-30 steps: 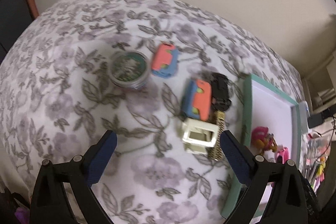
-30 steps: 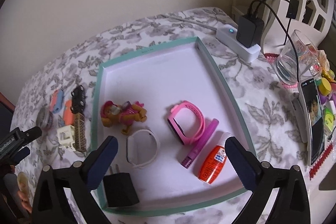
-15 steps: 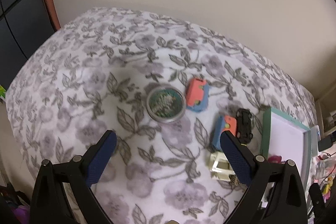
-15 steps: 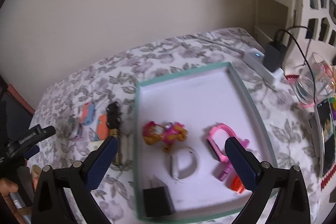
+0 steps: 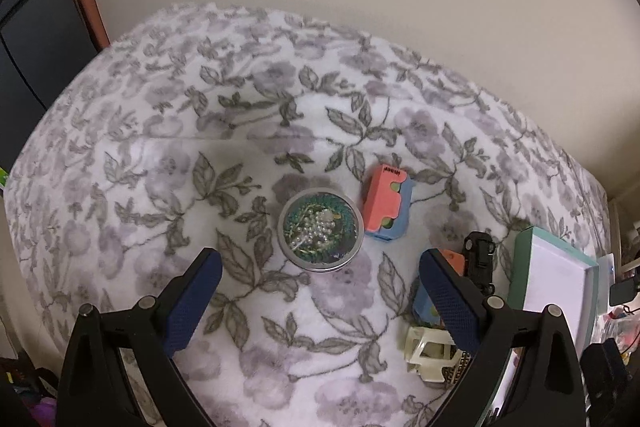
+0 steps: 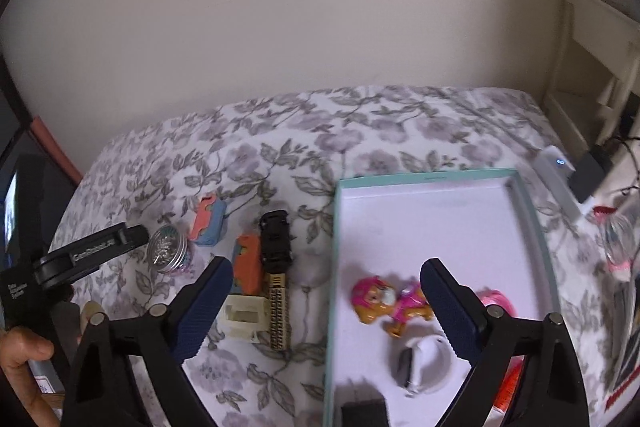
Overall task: Organize rigid objects
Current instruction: 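Move the left gripper to the bead tin while the right approaches the gold-patterned band, then grasp the round bead tin with the left gripper while the right grasps the gold-patterned band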
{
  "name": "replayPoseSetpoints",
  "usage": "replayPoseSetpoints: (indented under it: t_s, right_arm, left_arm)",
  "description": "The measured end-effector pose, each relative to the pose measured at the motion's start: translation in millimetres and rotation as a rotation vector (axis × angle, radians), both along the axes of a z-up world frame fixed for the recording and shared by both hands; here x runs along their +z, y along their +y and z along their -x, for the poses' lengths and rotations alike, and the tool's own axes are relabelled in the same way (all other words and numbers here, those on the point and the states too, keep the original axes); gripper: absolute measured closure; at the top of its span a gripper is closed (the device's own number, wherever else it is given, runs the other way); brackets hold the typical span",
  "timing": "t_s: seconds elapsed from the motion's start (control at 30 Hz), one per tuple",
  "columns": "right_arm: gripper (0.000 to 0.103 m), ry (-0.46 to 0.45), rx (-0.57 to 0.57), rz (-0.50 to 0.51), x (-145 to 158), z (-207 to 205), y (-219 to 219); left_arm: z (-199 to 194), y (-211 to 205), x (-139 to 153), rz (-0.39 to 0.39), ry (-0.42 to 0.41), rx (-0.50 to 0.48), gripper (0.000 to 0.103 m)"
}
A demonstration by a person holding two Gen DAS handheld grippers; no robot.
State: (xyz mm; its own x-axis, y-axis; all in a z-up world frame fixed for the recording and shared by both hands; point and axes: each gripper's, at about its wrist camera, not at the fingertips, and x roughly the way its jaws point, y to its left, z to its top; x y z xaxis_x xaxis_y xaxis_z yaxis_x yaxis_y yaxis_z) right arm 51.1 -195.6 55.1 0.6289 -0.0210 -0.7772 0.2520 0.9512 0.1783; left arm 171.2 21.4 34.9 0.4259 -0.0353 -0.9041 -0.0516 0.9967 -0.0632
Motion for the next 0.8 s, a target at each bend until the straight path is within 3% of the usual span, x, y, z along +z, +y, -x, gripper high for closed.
replayPoseSetpoints:
  t_s: [0.2,0.37,0.5,0.8]
  right_arm:
    - [0.022,0.078,0.058,0.014,-26.8,-24.3,18.2]
    - [0.034,0.132,0.099,0.001,-49.0,-34.5,30.0]
    - [0.047,0.158,0.121,-0.015,-62.3,-40.1,34.9]
    - [0.061,0.184,0.114,-0.062,-84.0,-50.4,31.4]
  left_arm:
    - [-18.1,-1.9,-25.3,-0.018,0.085,-0.024,0.004]
    - [-29.0,8.2,-46.3,0.011,0.139,-0.006,0.004]
    - [-35.7,14.5,-49.2,0.029,0.131,0.009,0.004]
    - [-48.0,6.4,-59.6,0.005,0.113,-0.014,0.004]
